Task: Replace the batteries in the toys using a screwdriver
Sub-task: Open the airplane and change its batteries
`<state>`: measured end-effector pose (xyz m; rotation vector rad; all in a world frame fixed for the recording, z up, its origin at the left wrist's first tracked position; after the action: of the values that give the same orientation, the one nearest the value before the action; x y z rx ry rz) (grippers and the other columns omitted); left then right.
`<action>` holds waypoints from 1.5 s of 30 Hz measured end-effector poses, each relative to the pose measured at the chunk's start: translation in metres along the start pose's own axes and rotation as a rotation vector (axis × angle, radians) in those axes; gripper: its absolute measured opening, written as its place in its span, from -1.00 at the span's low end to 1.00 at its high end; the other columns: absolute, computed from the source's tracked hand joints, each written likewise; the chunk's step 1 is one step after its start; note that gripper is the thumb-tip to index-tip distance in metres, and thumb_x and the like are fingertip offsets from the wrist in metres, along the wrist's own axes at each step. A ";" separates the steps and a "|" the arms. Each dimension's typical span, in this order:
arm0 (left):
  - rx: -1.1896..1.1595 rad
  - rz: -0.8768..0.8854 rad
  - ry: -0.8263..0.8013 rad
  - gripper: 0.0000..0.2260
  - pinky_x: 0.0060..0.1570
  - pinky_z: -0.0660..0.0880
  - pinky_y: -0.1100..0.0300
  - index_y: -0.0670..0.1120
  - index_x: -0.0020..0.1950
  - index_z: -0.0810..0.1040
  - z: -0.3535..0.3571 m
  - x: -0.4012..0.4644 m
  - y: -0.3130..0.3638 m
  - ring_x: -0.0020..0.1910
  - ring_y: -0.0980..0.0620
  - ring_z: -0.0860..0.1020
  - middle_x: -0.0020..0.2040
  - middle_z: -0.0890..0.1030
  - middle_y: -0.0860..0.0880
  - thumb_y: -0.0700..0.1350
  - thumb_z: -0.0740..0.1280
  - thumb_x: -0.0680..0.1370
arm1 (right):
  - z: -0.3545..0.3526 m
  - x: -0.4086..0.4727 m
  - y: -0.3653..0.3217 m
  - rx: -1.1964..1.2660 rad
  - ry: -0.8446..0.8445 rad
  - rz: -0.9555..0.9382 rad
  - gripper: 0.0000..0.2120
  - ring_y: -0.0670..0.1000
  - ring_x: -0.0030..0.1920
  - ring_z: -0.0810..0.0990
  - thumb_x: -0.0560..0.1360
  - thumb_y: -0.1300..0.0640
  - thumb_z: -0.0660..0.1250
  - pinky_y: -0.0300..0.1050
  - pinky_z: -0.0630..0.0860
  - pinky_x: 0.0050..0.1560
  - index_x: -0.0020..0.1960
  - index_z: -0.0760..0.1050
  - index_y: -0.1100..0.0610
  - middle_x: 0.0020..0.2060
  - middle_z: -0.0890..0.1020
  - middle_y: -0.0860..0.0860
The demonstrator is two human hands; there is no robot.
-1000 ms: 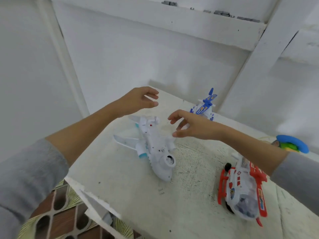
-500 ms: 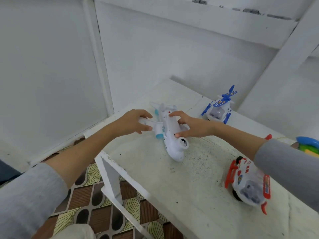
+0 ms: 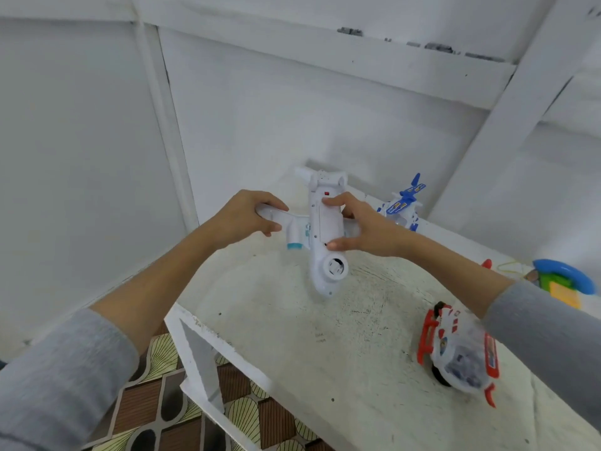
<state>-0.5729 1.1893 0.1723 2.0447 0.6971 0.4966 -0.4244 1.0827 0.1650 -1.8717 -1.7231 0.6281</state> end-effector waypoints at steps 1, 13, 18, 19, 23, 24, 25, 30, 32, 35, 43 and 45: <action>-0.018 0.046 0.009 -0.73 -0.31 0.52 0.37 -0.17 0.08 0.61 -0.004 0.004 0.012 -0.26 0.07 0.53 0.04 0.53 -0.10 -0.41 0.40 0.44 | -0.013 -0.003 -0.004 0.009 0.047 -0.004 -0.36 0.00 0.26 0.33 0.36 -0.01 0.47 -0.05 0.31 0.31 0.33 0.22 -0.12 0.24 0.34 -0.09; -0.313 0.401 0.123 -0.50 0.01 0.43 0.49 0.26 0.38 0.25 0.064 0.013 0.153 0.18 0.20 0.42 0.33 0.21 0.09 -0.09 0.37 0.55 | -0.145 -0.109 -0.016 -0.005 0.480 -0.039 -0.44 -0.01 0.14 0.32 0.43 0.15 0.42 -0.12 0.28 0.29 0.34 0.25 -0.02 0.04 0.33 -0.25; -0.381 0.440 -0.094 -0.39 0.13 0.43 0.37 0.35 0.40 0.17 0.168 -0.009 0.210 0.33 0.08 0.39 0.42 0.22 0.07 0.15 0.42 0.46 | -0.192 -0.201 0.008 -0.055 0.635 -0.025 -0.54 0.03 0.09 0.34 0.50 0.15 0.34 0.14 0.39 0.23 0.28 0.23 -0.14 -0.06 0.32 -0.30; -0.391 0.457 -0.141 -0.36 0.17 0.45 0.30 0.37 0.40 0.16 0.191 -0.017 0.224 0.31 0.08 0.42 0.43 0.24 0.07 0.20 0.43 0.42 | -0.200 -0.223 0.015 -0.051 0.656 -0.009 -0.55 0.04 0.09 0.34 0.50 0.16 0.32 0.16 0.39 0.23 0.28 0.23 -0.14 -0.08 0.31 -0.27; -0.459 0.504 -0.285 -0.27 0.02 0.54 0.20 0.32 0.46 0.10 0.279 -0.057 0.279 0.15 0.06 0.57 0.40 0.36 0.07 0.10 0.43 0.41 | -0.223 -0.318 0.032 -0.089 0.694 0.039 -0.57 0.11 0.14 0.36 0.50 0.13 0.30 0.21 0.41 0.21 0.28 0.24 -0.11 -0.06 0.33 -0.20; -0.479 0.511 -0.321 -0.27 -0.01 0.54 0.21 0.29 0.47 0.09 0.301 -0.069 0.293 0.10 0.06 0.59 0.37 0.40 0.05 0.05 0.41 0.43 | -0.227 -0.343 0.037 -0.099 0.706 0.055 -0.57 0.12 0.14 0.37 0.47 0.09 0.30 0.21 0.42 0.20 0.28 0.25 -0.10 -0.06 0.34 -0.19; -0.494 0.514 -0.357 -0.28 -0.04 0.54 0.22 0.28 0.47 0.08 0.323 -0.081 0.306 0.07 0.06 0.61 0.33 0.42 0.04 0.02 0.40 0.44 | -0.232 -0.368 0.043 -0.107 0.722 0.071 -0.57 0.11 0.12 0.37 0.45 0.05 0.28 0.20 0.42 0.20 0.28 0.26 -0.09 -0.05 0.36 -0.15; -0.569 0.506 -0.471 -0.30 -0.01 0.55 0.18 0.32 0.43 0.09 0.424 -0.140 0.351 0.06 -0.01 0.62 0.33 0.41 0.01 -0.04 0.42 0.45 | -0.242 -0.485 0.080 -0.144 0.756 0.168 -0.56 0.04 0.11 0.32 0.48 0.14 0.32 0.04 0.36 0.26 0.33 0.31 0.00 0.08 0.38 0.09; -0.593 0.493 -0.494 -0.33 0.06 0.55 0.14 0.34 0.42 0.10 0.457 -0.160 0.362 0.11 -0.03 0.61 0.35 0.42 -0.01 -0.09 0.40 0.51 | -0.242 -0.521 0.090 -0.155 0.756 0.186 -0.56 0.02 0.08 0.31 0.48 0.13 0.32 -0.08 0.31 0.24 0.32 0.31 -0.03 0.11 0.39 0.13; -0.591 0.483 -0.523 -0.39 0.16 0.51 0.15 0.40 0.37 0.10 0.497 -0.185 0.373 0.19 0.03 0.56 0.42 0.39 -0.05 -0.11 0.35 0.56 | -0.241 -0.560 0.102 -0.156 0.746 0.204 -0.56 0.03 0.05 0.32 0.44 0.05 0.29 -0.15 0.29 0.17 0.29 0.31 -0.08 0.05 0.40 0.11; -0.563 0.377 -0.596 -0.31 -0.02 0.50 0.37 0.33 0.43 -0.02 0.557 -0.216 0.371 0.15 0.27 0.54 0.42 0.33 0.09 -0.15 0.33 0.55 | -0.224 -0.611 0.131 -0.125 0.708 0.217 -0.58 0.11 0.16 0.34 0.49 0.11 0.31 0.00 0.32 0.25 0.27 0.27 -0.14 0.07 0.42 0.11; -0.541 0.366 -0.597 -0.26 -0.02 0.50 0.37 0.31 0.46 -0.06 0.568 -0.220 0.365 0.17 0.28 0.53 0.37 0.35 0.17 -0.14 0.35 0.53 | -0.218 -0.616 0.138 -0.115 0.690 0.215 -0.57 0.10 0.17 0.33 0.51 0.17 0.31 0.03 0.32 0.27 0.29 0.28 -0.12 0.10 0.43 0.13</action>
<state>-0.3050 0.5318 0.1689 1.6647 -0.1650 0.2158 -0.2312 0.4475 0.2359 -2.0413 -1.1354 -0.0640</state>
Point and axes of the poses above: each hand's wrist, its own x-axis towards the middle knuckle, its own z-axis out of the palm, y = z × x, the point moved 9 cm from there along x, towards the middle knuckle
